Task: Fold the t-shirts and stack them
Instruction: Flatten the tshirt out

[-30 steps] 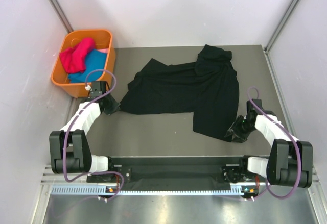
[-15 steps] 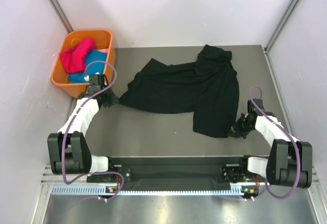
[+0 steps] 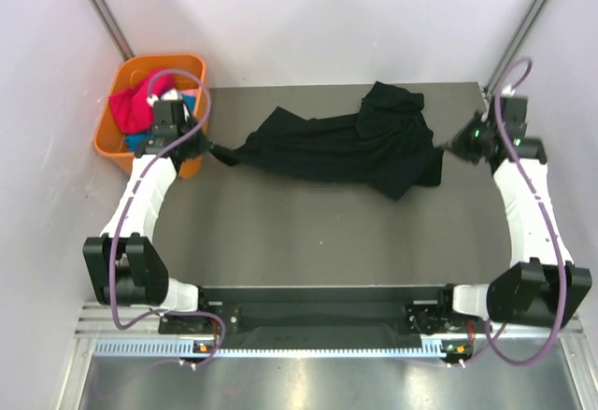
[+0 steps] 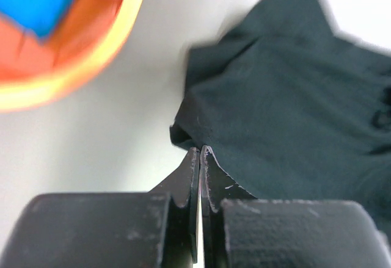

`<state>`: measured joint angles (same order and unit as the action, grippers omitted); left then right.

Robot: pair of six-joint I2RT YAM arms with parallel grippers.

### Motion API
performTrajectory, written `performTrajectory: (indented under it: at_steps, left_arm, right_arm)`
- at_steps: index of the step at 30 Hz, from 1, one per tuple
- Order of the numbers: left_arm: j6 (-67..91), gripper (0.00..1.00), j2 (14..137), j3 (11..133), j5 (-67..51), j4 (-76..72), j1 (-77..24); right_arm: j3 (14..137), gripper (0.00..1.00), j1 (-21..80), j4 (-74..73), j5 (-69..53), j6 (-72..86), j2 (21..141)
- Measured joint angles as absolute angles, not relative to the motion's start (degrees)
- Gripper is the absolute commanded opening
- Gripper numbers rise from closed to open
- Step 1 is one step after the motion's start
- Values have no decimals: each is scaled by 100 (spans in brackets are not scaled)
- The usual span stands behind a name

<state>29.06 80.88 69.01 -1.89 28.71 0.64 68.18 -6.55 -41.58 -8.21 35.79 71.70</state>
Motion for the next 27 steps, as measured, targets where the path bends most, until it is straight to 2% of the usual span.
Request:
performTrajectory:
  at_steps: [7, 14, 20, 27]
  left_arm:
    - [2816, 0, 8112, 7738, -287, 2491, 64]
    - [2834, 0, 7387, 7913, -552, 1662, 58]
    - [2694, 0, 7063, 8954, -781, 1409, 58]
    - [2375, 0, 6858, 10879, -814, 1610, -130]
  right_arm:
    - [8932, 0, -672, -4322, -255, 3238, 7638]
    - [10759, 0, -895, -4080, 272, 3114, 7537]
    - [10873, 0, -919, -2877, 462, 3242, 6632]
    - [10796, 0, -919, -1695, 714, 3142, 5450]
